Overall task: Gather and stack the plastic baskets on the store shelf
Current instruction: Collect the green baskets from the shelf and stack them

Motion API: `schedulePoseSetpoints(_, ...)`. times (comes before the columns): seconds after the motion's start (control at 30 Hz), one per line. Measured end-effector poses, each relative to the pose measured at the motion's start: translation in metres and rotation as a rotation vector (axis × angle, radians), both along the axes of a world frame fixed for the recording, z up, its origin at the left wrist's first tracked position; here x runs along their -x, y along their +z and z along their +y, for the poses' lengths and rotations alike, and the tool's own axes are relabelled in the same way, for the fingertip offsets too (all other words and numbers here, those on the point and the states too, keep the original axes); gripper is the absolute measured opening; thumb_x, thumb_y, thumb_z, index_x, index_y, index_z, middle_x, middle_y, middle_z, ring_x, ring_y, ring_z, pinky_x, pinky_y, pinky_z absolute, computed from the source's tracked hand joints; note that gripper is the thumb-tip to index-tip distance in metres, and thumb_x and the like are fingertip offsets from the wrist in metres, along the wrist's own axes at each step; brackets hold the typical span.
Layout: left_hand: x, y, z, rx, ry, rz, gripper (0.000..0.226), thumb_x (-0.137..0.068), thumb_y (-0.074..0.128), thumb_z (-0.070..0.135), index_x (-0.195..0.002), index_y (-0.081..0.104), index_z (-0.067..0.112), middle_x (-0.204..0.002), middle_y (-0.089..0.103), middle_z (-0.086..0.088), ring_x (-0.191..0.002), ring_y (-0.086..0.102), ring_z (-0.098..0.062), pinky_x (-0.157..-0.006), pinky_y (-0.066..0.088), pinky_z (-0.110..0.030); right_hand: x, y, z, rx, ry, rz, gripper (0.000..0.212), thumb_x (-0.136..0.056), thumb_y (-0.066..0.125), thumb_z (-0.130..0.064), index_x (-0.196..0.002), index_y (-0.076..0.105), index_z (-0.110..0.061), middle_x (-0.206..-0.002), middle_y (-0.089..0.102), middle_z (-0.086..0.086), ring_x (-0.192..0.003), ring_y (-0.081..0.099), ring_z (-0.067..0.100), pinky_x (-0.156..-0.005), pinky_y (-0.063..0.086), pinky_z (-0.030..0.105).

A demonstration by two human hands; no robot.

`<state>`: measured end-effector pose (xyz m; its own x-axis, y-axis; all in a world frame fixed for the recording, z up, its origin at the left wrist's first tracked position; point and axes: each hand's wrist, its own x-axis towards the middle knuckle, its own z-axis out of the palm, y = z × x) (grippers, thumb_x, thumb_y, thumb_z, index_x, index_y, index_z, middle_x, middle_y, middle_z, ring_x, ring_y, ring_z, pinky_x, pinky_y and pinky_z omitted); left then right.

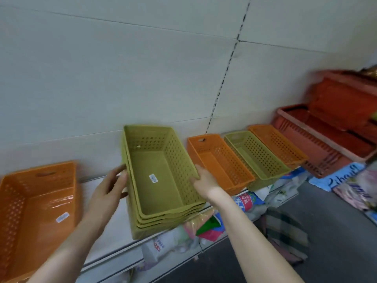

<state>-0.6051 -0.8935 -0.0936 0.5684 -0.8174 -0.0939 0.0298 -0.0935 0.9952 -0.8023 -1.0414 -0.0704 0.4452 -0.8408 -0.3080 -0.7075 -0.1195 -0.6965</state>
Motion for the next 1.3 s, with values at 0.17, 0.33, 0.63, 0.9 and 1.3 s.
schedulePoseSetpoints(0.17, 0.033, 0.047, -0.061, 0.121, -0.094, -0.054, 0.051, -0.079, 0.060, 0.041, -0.129, 0.052, 0.034, -0.121, 0.065, -0.010, -0.109, 0.065, -0.026, -0.095, 0.052, -0.043, 0.063, 0.038, -0.062, 0.171, -0.111, -0.145, 0.052, -0.095, 0.055, -0.025, -0.146, 0.045, -0.020, -0.143, 0.056, 0.005, -0.131, 0.053, 0.027, -0.109, 0.043, 0.046)
schedulePoseSetpoints(0.33, 0.097, 0.074, -0.144, 0.210, -0.199, -0.115, 0.049, -0.094, 0.059, 0.022, -0.141, 0.045, 0.020, -0.126, 0.064, -0.004, -0.107, 0.067, -0.023, -0.095, 0.053, -0.039, 0.144, 0.080, -0.134, 0.362, -0.187, -0.222, 0.034, -0.093, 0.056, -0.013, -0.125, 0.061, -0.020, -0.120, 0.070, 0.005, -0.110, 0.065, 0.025, -0.098, 0.051, 0.044)
schedulePoseSetpoints(0.63, 0.229, 0.055, -0.280, 0.173, -0.223, -0.177, 0.058, -0.090, 0.062, 0.037, -0.143, 0.048, 0.016, -0.134, 0.062, -0.001, -0.114, 0.065, -0.013, -0.099, 0.052, -0.039, 0.269, 0.086, -0.266, 0.373, -0.163, -0.157, 0.033, -0.099, 0.052, -0.016, -0.131, 0.059, -0.021, -0.115, 0.066, 0.000, -0.106, 0.062, 0.020, -0.090, 0.049, 0.035)
schedulePoseSetpoints(0.9, 0.283, 0.027, -0.332, 0.065, -0.151, -0.220, 0.046, -0.095, 0.057, 0.024, -0.139, 0.052, 0.010, -0.131, 0.062, -0.009, -0.113, 0.064, -0.021, -0.097, 0.053, -0.041, 0.307, 0.064, -0.333, 0.280, -0.121, -0.063, 0.038, -0.100, 0.051, -0.015, -0.137, 0.053, -0.023, -0.124, 0.066, 0.006, -0.114, 0.062, 0.028, -0.099, 0.050, 0.043)
schedulePoseSetpoints(1.3, 0.294, -0.031, -0.328, -0.413, -0.231, -0.656, 0.047, -0.099, 0.047, 0.029, -0.144, 0.045, 0.017, -0.153, 0.039, -0.003, -0.133, 0.045, -0.020, -0.105, 0.037, -0.030, 0.292, -0.024, -0.343, 0.082, -0.020, 0.053, 0.042, -0.101, 0.051, -0.019, -0.142, 0.051, -0.013, -0.138, 0.060, 0.003, -0.128, 0.055, 0.026, -0.108, 0.044, 0.041)
